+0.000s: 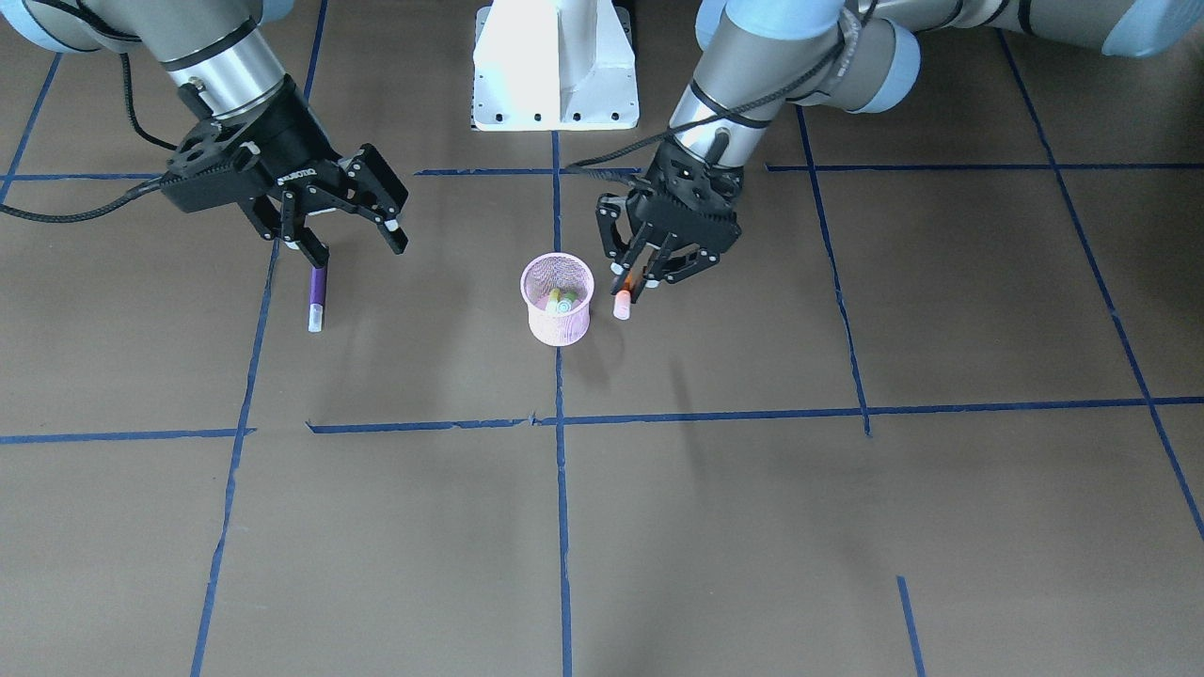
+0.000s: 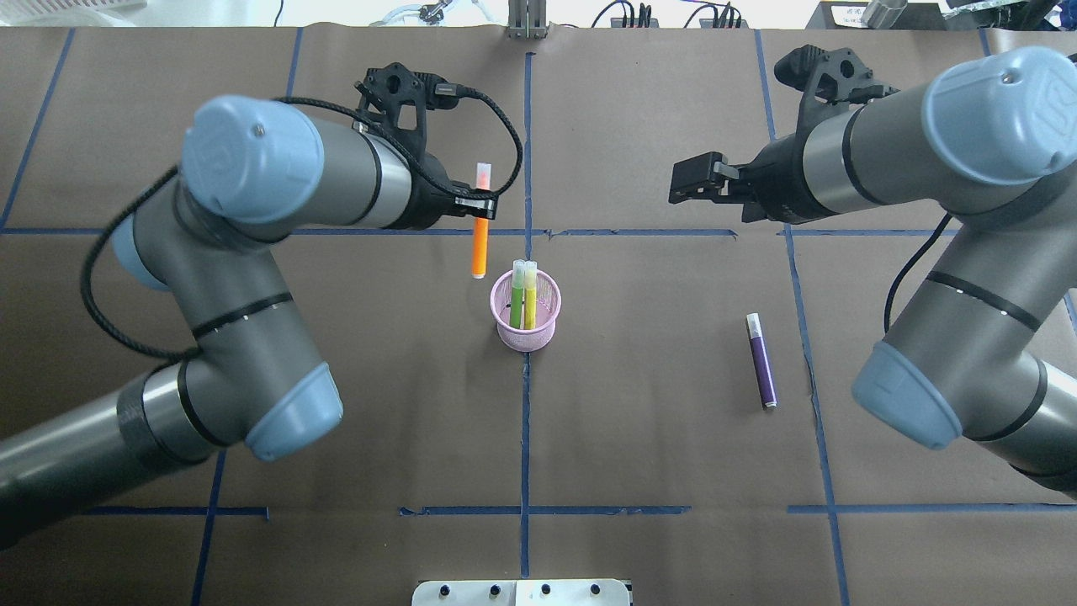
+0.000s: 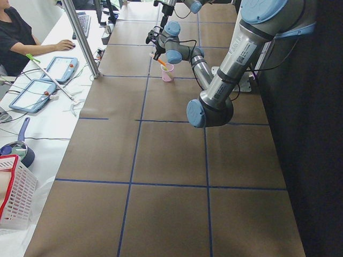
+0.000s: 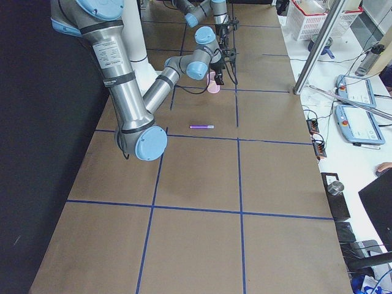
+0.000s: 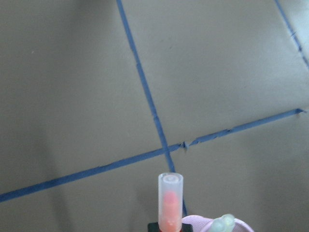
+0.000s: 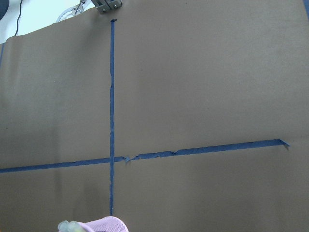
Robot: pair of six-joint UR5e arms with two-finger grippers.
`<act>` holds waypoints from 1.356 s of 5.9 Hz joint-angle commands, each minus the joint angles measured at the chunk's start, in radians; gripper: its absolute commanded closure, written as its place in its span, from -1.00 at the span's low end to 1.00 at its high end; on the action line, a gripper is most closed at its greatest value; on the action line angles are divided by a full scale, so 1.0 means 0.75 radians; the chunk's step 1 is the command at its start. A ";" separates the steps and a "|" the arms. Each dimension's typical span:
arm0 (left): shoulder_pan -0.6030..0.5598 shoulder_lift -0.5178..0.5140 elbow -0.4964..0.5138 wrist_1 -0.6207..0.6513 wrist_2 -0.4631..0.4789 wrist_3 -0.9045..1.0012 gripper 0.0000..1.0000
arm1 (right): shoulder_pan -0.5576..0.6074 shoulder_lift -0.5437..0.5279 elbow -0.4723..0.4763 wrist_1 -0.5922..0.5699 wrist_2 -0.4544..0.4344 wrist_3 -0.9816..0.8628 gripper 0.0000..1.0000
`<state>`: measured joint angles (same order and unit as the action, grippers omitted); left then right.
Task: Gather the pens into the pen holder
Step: 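Lift the orange highlighter with the left gripper and carry it over the cup, then lower the orange highlighter into the cup and open the left gripper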
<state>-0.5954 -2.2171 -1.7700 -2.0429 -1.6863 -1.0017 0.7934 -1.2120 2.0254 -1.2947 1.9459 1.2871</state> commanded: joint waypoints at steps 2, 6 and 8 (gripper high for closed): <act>0.200 0.011 0.010 -0.113 0.335 -0.004 1.00 | 0.059 -0.041 -0.001 0.002 0.068 -0.045 -0.99; 0.203 0.003 0.065 -0.137 0.383 0.000 0.75 | 0.061 -0.065 0.001 0.004 0.068 -0.047 -0.99; 0.203 0.003 0.084 -0.176 0.383 0.004 -0.44 | 0.063 -0.071 0.003 0.004 0.072 -0.055 -0.99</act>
<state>-0.4434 -2.2149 -1.7124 -2.1676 -1.4008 -0.9999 0.8401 -1.2634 2.0269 -1.2917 1.9989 1.2477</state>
